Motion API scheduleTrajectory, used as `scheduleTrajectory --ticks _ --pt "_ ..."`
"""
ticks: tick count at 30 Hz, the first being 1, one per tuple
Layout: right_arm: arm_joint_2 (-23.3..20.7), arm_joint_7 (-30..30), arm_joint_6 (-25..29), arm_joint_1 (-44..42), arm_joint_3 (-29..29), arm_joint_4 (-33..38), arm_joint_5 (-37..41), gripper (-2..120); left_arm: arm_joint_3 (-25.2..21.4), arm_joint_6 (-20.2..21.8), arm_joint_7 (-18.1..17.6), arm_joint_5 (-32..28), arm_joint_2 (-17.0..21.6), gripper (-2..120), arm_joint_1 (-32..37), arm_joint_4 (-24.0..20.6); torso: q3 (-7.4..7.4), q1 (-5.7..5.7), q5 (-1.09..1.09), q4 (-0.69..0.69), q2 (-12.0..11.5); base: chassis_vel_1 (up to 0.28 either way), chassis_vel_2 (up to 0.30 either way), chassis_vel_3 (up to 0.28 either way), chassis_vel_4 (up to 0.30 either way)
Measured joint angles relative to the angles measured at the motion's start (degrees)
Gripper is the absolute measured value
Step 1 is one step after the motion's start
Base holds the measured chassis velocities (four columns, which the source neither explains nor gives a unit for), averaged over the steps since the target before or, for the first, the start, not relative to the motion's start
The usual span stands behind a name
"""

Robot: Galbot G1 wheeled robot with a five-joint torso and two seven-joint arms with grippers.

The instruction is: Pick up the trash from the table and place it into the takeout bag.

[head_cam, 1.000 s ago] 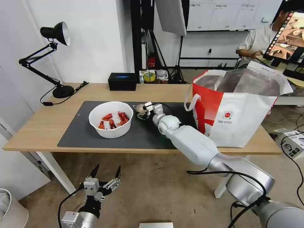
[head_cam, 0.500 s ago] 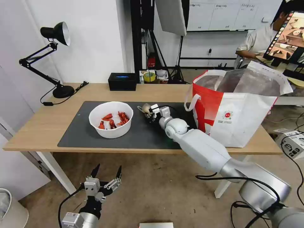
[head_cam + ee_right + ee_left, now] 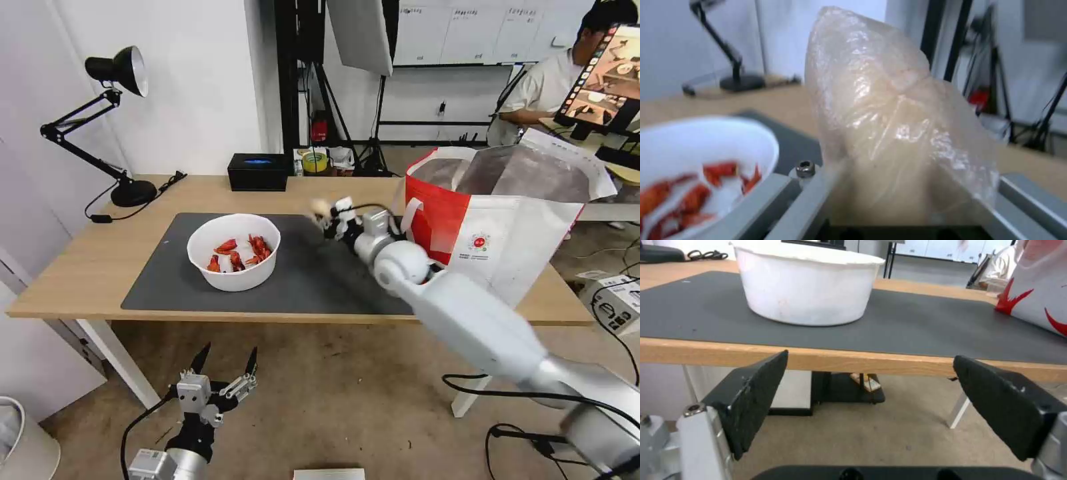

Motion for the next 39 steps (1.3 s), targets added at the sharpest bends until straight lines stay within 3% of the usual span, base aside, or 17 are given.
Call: scheduleTrajectory --ticks 9,17,25,39 --pt "-9.55 8.50 1.49 -7.64 9.06 16.32 -2.64 7 0.48 -0.05 0.00 0.95 -1.00 100 0.79 -1.00 0.00 0.00 0.00 0.00 0.00 0.000 0.000 0.000 0.000" --pt "-13.72 15.87 1.75 -14.83 19.42 23.08 -8.27 7 1.91 -0.23 0.02 2.29 -2.01 100 0.93 -1.02 0.00 -0.01 0.00 0.01 0.00 0.000 0.000 0.000 0.000" --pt "-15.92 21.39 -0.40 -17.88 24.71 21.02 -6.98 7 3.34 -0.23 0.01 3.45 -2.78 100 0.65 -0.56 0.00 0.00 0.00 0.01 0.00 0.000 0.000 0.000 0.000" --pt "-15.42 24.57 -0.33 -16.88 25.22 14.87 -7.06 10 4.43 -0.23 -0.09 3.75 -3.81 100 0.08 0.44 0.00 0.00 -0.01 0.01 0.00 0.000 0.000 0.000 0.000"
